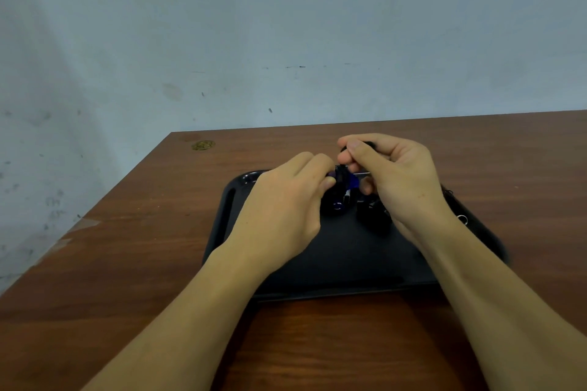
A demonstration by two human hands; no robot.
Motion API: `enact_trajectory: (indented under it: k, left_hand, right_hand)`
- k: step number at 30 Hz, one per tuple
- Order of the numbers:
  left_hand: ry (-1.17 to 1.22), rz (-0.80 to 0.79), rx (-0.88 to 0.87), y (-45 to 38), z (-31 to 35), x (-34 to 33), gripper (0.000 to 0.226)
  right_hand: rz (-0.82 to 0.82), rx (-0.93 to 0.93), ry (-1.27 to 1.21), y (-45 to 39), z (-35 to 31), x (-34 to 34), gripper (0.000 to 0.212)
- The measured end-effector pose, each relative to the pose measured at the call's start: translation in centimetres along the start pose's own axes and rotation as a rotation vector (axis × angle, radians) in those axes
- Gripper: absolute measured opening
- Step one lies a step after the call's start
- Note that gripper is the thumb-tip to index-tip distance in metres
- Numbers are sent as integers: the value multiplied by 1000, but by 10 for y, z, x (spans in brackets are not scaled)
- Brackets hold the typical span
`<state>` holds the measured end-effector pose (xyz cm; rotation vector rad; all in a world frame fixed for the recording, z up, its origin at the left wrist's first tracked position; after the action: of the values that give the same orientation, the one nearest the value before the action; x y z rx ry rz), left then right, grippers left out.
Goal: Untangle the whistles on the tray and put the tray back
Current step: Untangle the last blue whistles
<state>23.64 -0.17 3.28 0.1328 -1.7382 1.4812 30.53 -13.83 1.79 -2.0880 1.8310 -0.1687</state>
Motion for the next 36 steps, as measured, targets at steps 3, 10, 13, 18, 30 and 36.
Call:
enact_trajectory:
  k: [3,10,13,18,30,36]
  left_hand:
    - [-51,0,-20,-1,2,3,20]
    - [207,39,101,0,3,5,13]
    - [436,127,314,5,1,2,18]
    - [436,203,271,3,13,-4,22]
    - [540,111,450,9,2,-8,59]
    - [416,-43,371,5,15,-4,80]
  right_hand:
    - [28,-86,-31,0,7,-4,20]
    - [-35,-219,-96,6,16,-11,23]
    - [-5,-188,-102,8,18,-17,27]
    - [161,-176,-303,8,15,-13,27]
    - [74,-80,-233,14,0,-16,12]
    - [90,12,-67,9,-9,-4,8]
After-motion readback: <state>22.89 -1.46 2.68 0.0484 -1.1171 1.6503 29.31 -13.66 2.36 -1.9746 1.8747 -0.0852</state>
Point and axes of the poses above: each hand's wrist, its own y-axis away from the middle knuckle, its own x-axis out of the back of the hand, z = x × y, the point moved 6 cm from there along -y, towards the middle knuckle, and after that the axes turned 4 degrees about -y, right-handed, at the moved point
